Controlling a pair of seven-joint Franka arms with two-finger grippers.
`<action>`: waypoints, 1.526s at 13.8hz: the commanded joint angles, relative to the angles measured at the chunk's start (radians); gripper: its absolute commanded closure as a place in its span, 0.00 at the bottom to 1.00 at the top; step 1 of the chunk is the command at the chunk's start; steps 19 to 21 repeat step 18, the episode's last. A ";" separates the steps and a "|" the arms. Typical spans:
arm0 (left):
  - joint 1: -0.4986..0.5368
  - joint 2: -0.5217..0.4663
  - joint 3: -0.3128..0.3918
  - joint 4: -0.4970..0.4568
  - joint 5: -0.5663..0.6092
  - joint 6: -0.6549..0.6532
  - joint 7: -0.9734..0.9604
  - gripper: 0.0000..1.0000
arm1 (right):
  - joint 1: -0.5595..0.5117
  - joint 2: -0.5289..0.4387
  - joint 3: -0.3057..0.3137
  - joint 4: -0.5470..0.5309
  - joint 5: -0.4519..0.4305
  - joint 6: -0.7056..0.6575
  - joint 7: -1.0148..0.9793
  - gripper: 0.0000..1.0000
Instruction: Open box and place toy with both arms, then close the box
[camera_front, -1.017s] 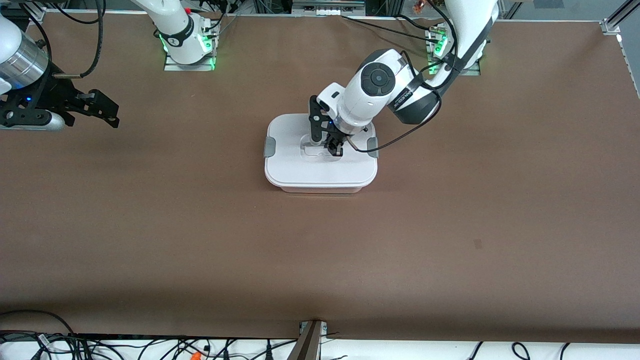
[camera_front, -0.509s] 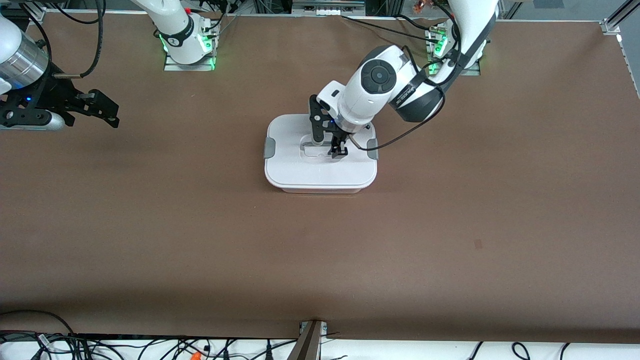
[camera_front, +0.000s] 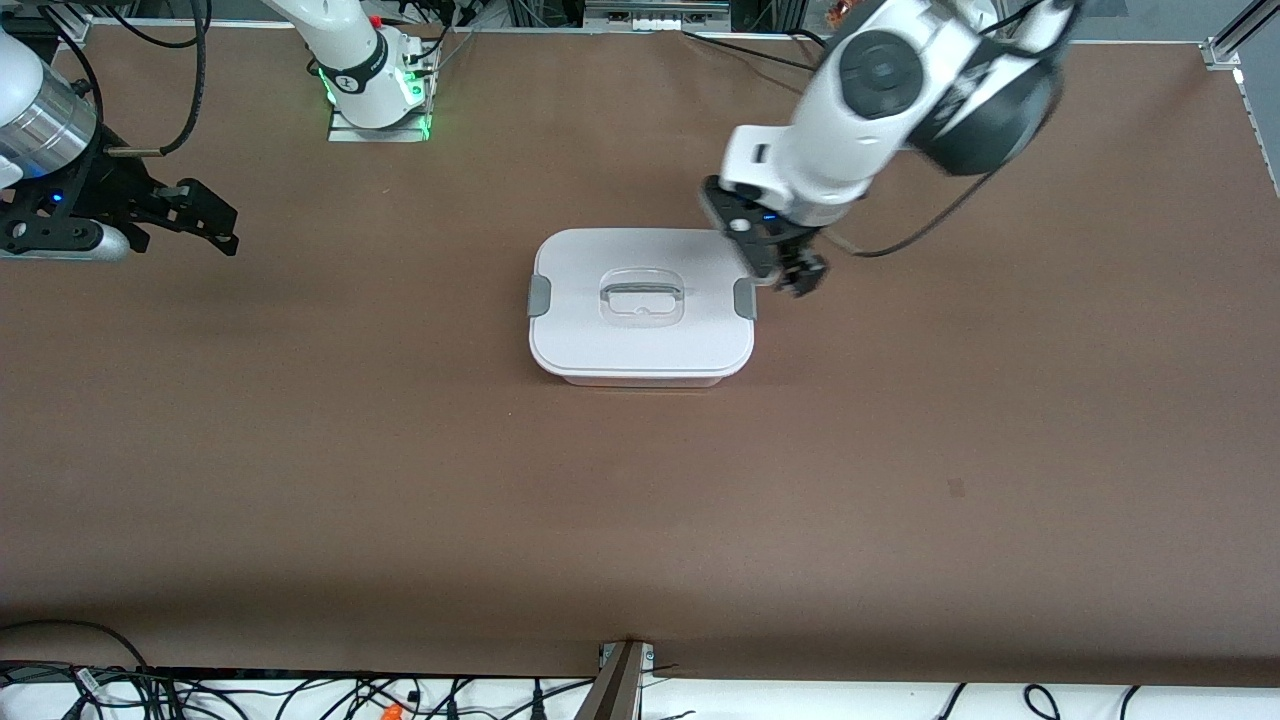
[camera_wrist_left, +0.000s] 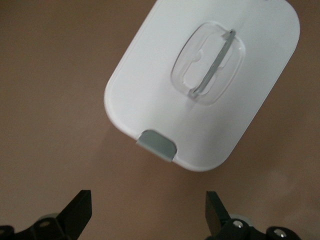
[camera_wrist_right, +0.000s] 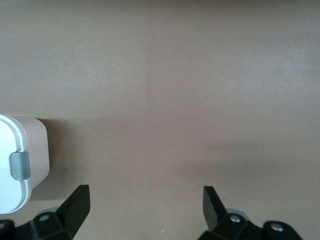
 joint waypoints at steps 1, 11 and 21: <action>0.159 -0.016 -0.004 0.143 -0.003 -0.204 -0.025 0.00 | 0.005 0.004 -0.001 0.022 -0.013 -0.022 0.010 0.00; 0.026 -0.136 0.442 0.126 0.031 -0.236 -0.231 0.00 | 0.005 0.004 -0.001 0.022 -0.011 -0.024 0.010 0.00; 0.031 -0.236 0.460 -0.042 0.040 -0.150 -0.339 0.00 | 0.007 0.004 0.001 0.022 -0.011 -0.024 0.010 0.00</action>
